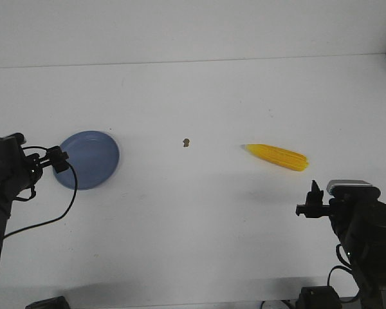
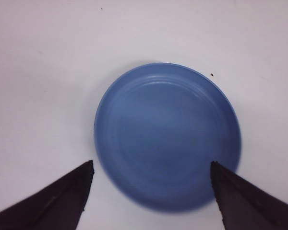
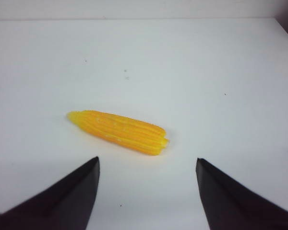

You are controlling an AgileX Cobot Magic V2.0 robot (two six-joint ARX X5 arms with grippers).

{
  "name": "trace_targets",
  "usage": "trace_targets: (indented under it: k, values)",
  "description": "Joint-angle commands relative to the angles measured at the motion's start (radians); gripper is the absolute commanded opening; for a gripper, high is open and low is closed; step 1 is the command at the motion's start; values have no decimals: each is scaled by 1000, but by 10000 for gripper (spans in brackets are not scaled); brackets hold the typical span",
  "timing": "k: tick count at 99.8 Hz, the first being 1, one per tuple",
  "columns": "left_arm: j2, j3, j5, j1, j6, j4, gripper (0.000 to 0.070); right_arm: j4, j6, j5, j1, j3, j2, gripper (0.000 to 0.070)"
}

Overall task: Place corn on plate with both arms
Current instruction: 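Move the left gripper forward to the edge of the blue plate, then push the blue plate with the left gripper toward the table center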

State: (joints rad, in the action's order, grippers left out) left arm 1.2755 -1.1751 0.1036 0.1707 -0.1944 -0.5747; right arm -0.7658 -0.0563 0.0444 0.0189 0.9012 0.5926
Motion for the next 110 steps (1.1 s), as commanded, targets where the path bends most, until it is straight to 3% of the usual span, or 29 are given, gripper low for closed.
trace_targets:
  k: [1,40,110]
  values:
    - [55,-21,1,11,-10,16,502,9,-1,-3,-2,15,3,425]
    - [292,-21,11,88,-10,92,503,8,-1,-3,-2,15,3,425]
    - [480,-21,65,91,-24,167,503,7,-1,-3,-2,15,3,425]
